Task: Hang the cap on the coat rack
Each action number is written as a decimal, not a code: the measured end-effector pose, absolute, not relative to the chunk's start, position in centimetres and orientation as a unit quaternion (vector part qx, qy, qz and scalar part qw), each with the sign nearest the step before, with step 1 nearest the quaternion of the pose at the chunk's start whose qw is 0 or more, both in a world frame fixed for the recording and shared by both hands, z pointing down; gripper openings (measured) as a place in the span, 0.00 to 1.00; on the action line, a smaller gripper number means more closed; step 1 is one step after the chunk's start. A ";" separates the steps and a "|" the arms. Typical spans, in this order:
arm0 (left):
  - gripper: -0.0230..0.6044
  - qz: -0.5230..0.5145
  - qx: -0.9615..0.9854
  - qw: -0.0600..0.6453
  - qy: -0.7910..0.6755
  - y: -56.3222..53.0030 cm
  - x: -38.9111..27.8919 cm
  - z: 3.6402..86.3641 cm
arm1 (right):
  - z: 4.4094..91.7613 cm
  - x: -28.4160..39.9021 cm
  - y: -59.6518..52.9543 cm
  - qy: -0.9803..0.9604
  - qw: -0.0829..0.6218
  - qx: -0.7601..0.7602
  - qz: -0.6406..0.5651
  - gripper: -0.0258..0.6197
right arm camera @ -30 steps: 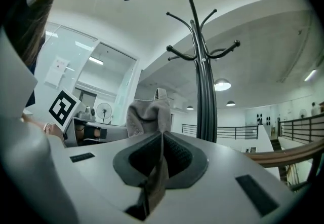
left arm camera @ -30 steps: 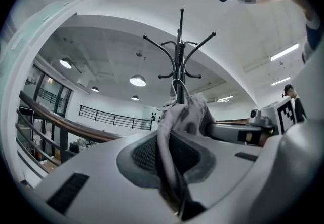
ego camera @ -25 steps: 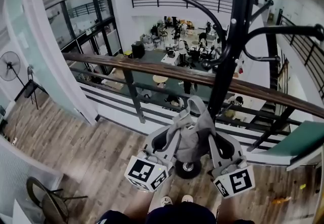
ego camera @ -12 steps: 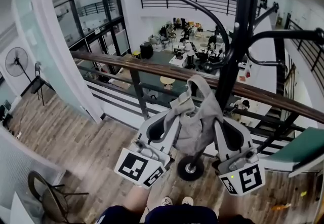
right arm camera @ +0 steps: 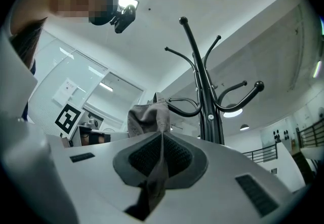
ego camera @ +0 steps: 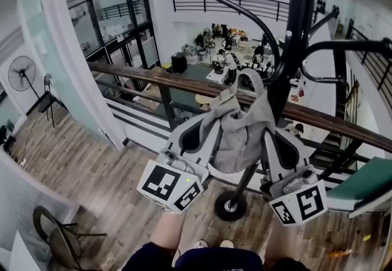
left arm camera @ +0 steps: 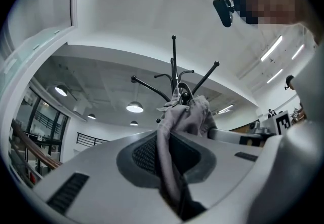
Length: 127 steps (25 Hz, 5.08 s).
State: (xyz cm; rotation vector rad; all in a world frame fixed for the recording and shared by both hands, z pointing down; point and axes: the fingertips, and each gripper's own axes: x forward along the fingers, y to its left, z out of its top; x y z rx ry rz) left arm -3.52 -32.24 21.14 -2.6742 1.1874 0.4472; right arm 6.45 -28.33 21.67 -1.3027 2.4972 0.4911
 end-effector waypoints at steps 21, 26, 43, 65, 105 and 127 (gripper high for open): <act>0.12 0.144 -0.916 0.035 0.374 -37.5 -0.2 23.2 | 23.9 10.0 -32.7 0.845 0.138 -0.503 0.122 0.07; 0.12 0.115 -0.925 0.023 0.361 -38.2 0.9 24.7 | 25.5 11.2 -33.7 0.838 0.125 -0.521 0.100 0.07; 0.51 0.146 -0.923 0.018 0.354 -35.9 0.1 26.1 | 26.1 10.8 -31.7 0.854 0.109 -0.497 0.107 0.41; 0.52 0.051 -0.895 -0.039 0.442 -29.8 -4.0 39.7 | 38.7 11.8 -26.2 0.830 0.037 -0.556 0.037 0.47; 0.04 -0.017 -0.893 -0.065 0.446 -24.8 -3.2 51.9 | 51.1 11.1 -23.2 0.799 -0.074 -0.597 -0.003 0.05; 0.04 -0.017 -0.899 -0.076 0.431 -24.7 -2.4 52.3 | 51.4 11.5 -23.6 0.796 -0.099 -0.596 -0.001 0.05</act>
